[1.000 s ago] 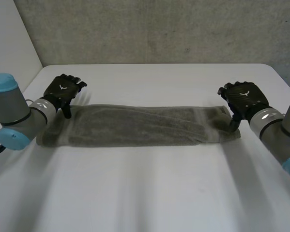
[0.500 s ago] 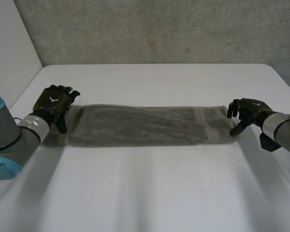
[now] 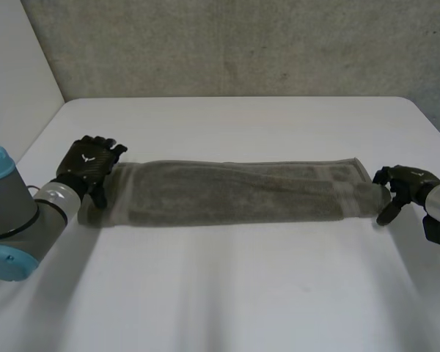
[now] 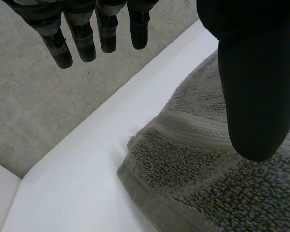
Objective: Fold the towel.
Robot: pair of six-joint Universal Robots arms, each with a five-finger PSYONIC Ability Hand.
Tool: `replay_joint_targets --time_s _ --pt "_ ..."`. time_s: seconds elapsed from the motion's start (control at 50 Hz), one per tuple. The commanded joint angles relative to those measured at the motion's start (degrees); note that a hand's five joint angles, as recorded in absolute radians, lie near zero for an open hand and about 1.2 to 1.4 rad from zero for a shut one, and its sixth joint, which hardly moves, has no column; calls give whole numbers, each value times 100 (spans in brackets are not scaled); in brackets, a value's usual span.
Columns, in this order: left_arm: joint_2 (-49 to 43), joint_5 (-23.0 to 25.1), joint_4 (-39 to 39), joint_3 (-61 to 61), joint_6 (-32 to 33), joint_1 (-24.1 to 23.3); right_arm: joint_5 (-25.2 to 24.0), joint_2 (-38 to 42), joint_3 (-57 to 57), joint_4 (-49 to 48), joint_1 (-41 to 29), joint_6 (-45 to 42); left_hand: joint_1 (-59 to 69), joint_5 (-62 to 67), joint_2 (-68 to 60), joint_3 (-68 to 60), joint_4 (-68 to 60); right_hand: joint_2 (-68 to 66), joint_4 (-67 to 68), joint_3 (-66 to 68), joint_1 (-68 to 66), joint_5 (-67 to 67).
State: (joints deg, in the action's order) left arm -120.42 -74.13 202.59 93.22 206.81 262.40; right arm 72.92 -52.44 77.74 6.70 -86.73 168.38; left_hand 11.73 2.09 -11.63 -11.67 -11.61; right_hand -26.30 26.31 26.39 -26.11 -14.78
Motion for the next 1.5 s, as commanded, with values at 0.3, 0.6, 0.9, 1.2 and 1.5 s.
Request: replay_joint_targets --time_s 0.3,0.6,0.9,1.2,1.5 --pt "-17 162 9 144 26 -136 -50 -329 549 -547 51 -24 202 166 -211 -207 -213 -1505 1504 1497 -1524 -1658" --pt "124 549 -466 135 167 -294 -50 -689 672 -565 59 -33 1733 1697 -1742 -1738 -1744 -1254 1253 1246 -1274 -1407" --pt "36 136 -650 109 729 -294 -59 -593 619 -486 33 -16 2237 2201 -2247 -2243 -2249 -2181 2180 2173 -2200 -2333" --pt "1 127 -694 39 896 -242 -164 -496 470 -372 59 345 2053 2017 -2062 -2058 -2065 445 -445 -453 425 292" --pt "19 74 -1169 30 1705 -215 -182 -699 505 -354 42 318 2018 1982 -2028 -2024 -2030 -1320 1319 1312 -1339 -1473"
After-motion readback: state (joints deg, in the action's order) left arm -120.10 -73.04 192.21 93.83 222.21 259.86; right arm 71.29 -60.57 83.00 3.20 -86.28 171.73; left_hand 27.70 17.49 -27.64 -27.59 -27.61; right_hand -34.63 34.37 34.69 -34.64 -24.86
